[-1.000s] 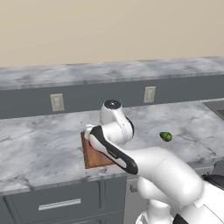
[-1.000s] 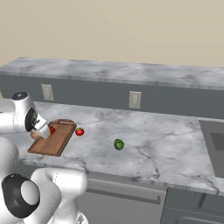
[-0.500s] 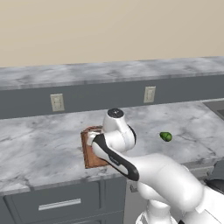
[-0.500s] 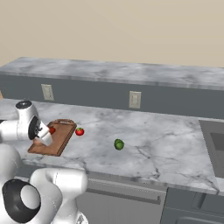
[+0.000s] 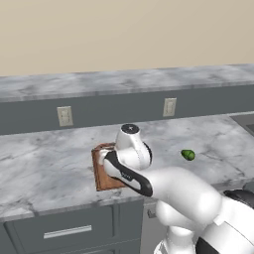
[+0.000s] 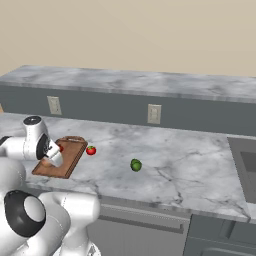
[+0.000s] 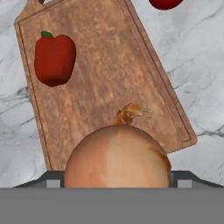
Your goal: Place the avocado, onion, tomato, and bell pepper on the cutting board.
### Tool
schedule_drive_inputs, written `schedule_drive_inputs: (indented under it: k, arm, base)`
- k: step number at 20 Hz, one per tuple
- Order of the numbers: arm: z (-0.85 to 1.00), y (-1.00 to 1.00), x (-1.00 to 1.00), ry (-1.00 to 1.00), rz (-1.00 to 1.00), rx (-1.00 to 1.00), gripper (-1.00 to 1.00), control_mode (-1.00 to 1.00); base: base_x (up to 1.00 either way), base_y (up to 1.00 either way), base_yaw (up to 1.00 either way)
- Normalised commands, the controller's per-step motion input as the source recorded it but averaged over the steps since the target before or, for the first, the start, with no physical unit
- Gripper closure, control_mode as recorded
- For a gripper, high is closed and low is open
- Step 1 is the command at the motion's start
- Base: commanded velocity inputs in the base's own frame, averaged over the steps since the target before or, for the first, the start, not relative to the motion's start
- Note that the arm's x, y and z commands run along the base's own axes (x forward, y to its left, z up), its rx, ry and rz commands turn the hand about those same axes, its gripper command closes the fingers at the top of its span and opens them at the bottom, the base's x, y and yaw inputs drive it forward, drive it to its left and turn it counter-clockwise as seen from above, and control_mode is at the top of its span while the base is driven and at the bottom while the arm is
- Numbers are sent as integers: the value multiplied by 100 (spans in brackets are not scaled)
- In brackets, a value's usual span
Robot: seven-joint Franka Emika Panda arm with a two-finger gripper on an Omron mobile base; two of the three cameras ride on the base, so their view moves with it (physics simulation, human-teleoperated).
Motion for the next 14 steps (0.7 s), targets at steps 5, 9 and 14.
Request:
schedule_drive_inputs:
  k: [5,9,14]
  arm:
    - [-17,18,0,2,0,0,100,-100]
    - [-19,19,0,3,0,0,100,-100]
    - [-13,8,28,3,0,-1,100,-100]
  base:
    - [0,0,0]
    - [0,0,0]
    - [0,0,0]
